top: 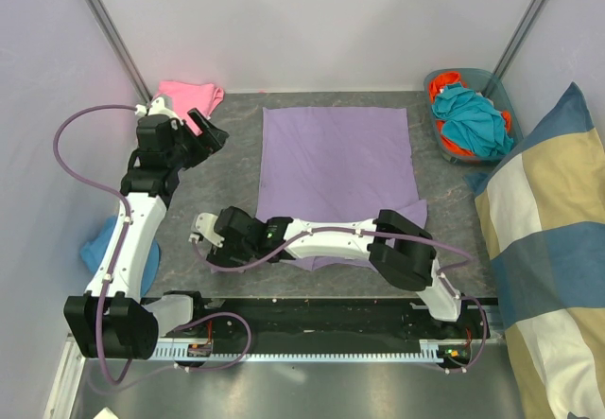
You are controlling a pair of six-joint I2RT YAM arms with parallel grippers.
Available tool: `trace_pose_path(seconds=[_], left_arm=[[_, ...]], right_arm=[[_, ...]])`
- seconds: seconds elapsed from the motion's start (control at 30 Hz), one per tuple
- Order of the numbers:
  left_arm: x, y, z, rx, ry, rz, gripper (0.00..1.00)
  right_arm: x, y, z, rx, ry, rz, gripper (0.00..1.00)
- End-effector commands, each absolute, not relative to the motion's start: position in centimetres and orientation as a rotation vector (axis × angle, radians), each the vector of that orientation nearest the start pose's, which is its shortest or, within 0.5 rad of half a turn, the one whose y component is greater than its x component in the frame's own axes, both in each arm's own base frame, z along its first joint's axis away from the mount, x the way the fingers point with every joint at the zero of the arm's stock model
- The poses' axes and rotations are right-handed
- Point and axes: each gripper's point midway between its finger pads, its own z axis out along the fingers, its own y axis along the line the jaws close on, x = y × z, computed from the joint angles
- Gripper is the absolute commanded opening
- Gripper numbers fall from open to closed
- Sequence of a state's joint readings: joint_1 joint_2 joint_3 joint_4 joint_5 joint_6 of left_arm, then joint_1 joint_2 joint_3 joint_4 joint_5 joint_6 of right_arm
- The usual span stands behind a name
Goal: Fold and stack the t-shirts
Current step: Flatten out the tshirt
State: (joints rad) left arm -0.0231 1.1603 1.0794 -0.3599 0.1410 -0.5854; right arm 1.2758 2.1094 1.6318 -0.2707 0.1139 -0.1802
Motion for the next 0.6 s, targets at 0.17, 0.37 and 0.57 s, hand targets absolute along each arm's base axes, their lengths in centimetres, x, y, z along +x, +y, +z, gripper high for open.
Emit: trace_pose_path(seconds=[0.17, 0.37, 0.57], left_arm=[[37.2, -5.4, 26.0, -0.448, 1.977, -0.521, 0.9], [38.5, -6.1, 25.2, -0.437, 1.996, -0.565, 0.88], [41.3, -7.4, 23.3, -0.445, 2.042, -0.644, 0.86]], right_arm=[[17.6, 54.5, 9.7, -1.534, 1.75, 0.547, 0.49], [16.9, 53.9, 11.0, -1.468, 1.806, 0.61, 0.0], [15.9, 50.6, 11.4, -1.329, 1.919, 0.637, 0.0]])
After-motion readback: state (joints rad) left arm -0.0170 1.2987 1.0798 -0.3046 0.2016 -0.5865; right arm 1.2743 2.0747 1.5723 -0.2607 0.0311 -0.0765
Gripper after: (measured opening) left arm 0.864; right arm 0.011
